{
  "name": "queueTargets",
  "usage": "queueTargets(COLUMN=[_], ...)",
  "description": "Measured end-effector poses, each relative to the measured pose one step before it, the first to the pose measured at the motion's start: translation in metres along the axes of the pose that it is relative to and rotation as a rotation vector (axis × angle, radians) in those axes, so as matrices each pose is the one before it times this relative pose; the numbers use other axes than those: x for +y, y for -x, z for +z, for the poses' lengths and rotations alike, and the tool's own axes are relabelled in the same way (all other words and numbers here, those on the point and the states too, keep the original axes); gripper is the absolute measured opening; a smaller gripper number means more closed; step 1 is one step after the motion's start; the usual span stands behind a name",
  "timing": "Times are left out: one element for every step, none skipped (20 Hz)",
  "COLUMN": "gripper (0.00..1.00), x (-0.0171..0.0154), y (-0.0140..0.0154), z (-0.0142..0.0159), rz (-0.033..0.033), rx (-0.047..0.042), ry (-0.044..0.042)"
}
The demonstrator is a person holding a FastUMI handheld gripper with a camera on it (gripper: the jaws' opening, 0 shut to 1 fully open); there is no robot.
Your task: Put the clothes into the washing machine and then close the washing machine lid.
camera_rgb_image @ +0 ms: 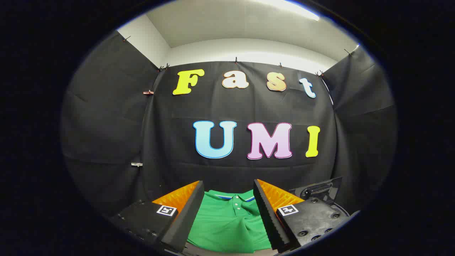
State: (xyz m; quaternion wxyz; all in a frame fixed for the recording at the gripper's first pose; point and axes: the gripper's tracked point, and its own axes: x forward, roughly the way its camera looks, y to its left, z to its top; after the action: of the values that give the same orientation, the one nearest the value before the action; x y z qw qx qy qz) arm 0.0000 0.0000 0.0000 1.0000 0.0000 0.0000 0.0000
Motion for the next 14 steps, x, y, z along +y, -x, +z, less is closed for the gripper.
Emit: queueTargets(gripper=[0.88,0.88,0.88,0.88,0.88,0.88,0.88,0.88,0.88,0.88,0.88,0.88,0.88,0.88], x=[0.00043,0.00002,-0.00217,-0.00102,0.00017,-0.00080,-0.00127,-0.00090,-0.00065,-0.00154,-0.00037,0.00016,0.00058,-0.00024], y=[0.00136,0.00070,-0.00060,0.00022,-0.00018,0.00126,-0.00078,-0.00015,-0.00055,0.00075,0.00086,0.00041,-0.00054,-0.00028], z=[-0.00072,-0.00114,0.00066,0.00097,0.00013,-0.00209,-0.00262,-0.00139,0.00022,0.00006,0.00086,-0.00088,0.00031,-0.00052], rz=[0.00073,0.00016,-0.00245,-0.00106,-0.00287,-0.00208,-0.00283,-0.00317,-0.00279,-0.00452,-0.00100,-0.00068,0.00015,0.00048], rx=[0.00376,0.00319,-0.00063,-0.00153,0.00069,0.00322,0.00417,0.00266,0.00048,-0.00050,-0.00114,-0.00066,-0.00025,0.00105], ry=[-0.00206,-0.00066,0.00230,-0.00104,-0.00131,0.00014,0.00095,-0.00014,-0.00166,0.00121,0.00213,0.00212,0.00220,0.00143])
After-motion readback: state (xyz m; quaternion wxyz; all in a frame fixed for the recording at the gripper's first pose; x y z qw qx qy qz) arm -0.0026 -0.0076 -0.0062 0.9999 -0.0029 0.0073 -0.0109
